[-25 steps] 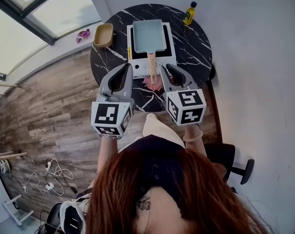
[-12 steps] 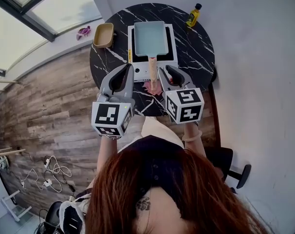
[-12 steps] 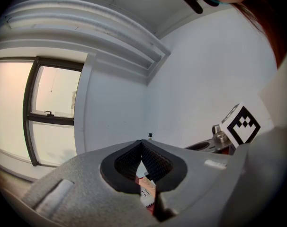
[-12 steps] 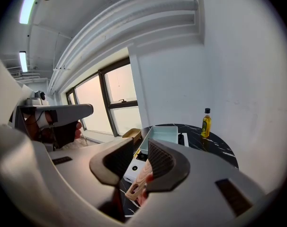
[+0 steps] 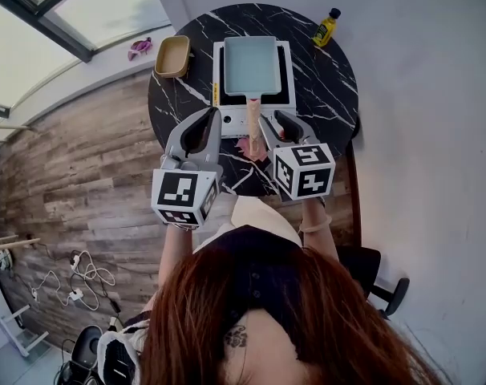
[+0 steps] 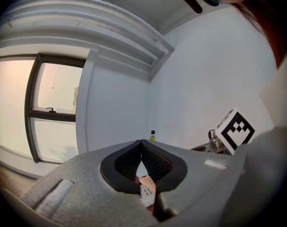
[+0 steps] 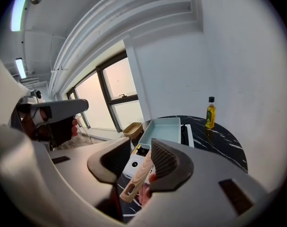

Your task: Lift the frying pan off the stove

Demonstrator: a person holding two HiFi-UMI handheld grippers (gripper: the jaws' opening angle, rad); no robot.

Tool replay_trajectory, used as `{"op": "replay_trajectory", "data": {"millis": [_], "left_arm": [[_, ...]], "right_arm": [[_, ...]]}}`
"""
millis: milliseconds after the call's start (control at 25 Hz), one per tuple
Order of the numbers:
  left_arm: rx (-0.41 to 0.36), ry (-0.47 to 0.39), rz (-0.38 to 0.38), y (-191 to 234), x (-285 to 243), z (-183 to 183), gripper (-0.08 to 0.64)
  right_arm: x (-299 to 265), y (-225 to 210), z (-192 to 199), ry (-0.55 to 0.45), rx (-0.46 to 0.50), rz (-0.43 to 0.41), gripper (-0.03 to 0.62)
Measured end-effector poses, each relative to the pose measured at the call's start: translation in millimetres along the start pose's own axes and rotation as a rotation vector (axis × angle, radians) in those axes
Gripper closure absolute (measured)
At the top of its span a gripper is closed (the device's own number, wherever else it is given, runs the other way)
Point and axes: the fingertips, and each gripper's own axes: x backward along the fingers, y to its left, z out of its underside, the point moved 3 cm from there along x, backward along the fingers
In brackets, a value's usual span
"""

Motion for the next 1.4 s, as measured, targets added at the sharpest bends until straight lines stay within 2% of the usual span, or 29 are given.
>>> {"op": "replay_trajectory", "data": {"millis": [600,1040,1400], "left_arm": [[0.016,0.042,-0.009,10,-24,13,0.549],[0.010,0.074,-0.017,18,-37,20,0.549],[0.009,0.099,-0.018,25,-50,25,0.549]], "right_arm": [[-38,-14,23,0.092,-0.079,-0.051,0.403],[-65,-24,43,0.161,-0.192,-0.114,0.366],[-87,-29,59,0.223,-0.231,-0.147,0.333]]}}
